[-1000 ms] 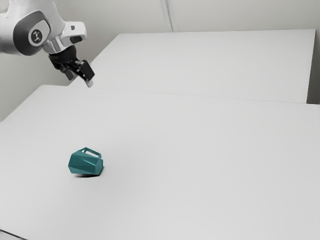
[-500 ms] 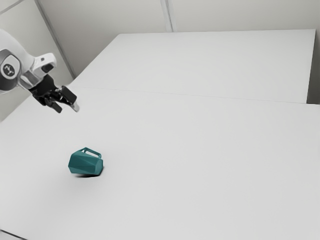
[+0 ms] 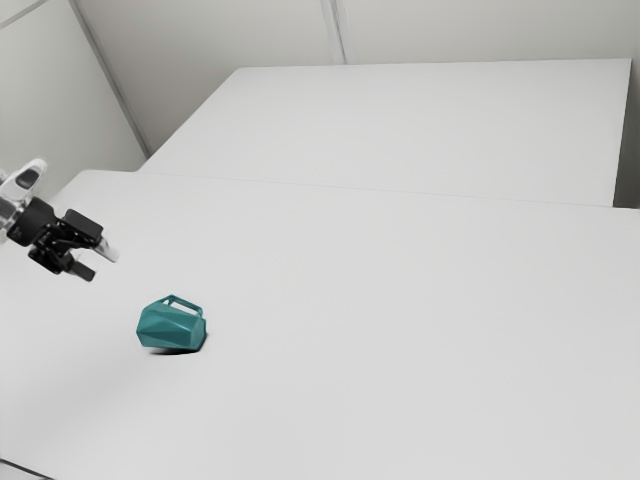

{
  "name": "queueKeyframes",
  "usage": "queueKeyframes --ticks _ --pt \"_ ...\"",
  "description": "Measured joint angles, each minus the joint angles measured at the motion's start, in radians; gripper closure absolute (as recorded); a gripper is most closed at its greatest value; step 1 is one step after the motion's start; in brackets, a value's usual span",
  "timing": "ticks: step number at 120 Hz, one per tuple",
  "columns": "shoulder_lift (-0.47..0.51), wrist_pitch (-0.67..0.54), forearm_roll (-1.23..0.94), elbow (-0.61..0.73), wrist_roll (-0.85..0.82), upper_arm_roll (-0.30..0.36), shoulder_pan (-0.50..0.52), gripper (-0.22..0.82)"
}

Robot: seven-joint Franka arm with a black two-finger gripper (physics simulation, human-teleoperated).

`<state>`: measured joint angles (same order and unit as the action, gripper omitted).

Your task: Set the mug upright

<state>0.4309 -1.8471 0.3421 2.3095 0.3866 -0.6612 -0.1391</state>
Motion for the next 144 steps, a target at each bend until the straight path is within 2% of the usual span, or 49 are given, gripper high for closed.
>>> queueKeyframes --ticks 26,56,81,97,112,144 --pt "-0.024 0.069 0.040 0.036 0.098 -0.131 0.000 0.03" --pt "-0.106 0.135 0.145 0.053 0.239 -0.233 -0.001 0.03" --pt "-0.273 0.177 0.276 0.051 0.373 -0.251 -0.001 0.03" --pt "-0.332 0.198 0.354 0.046 0.453 -0.257 0.004 0.03" --pt "-0.433 0.218 0.436 0.033 0.527 -0.257 0.010 0.03" --pt "-0.595 0.269 0.550 -0.048 0.659 -0.250 0.012 0.04"
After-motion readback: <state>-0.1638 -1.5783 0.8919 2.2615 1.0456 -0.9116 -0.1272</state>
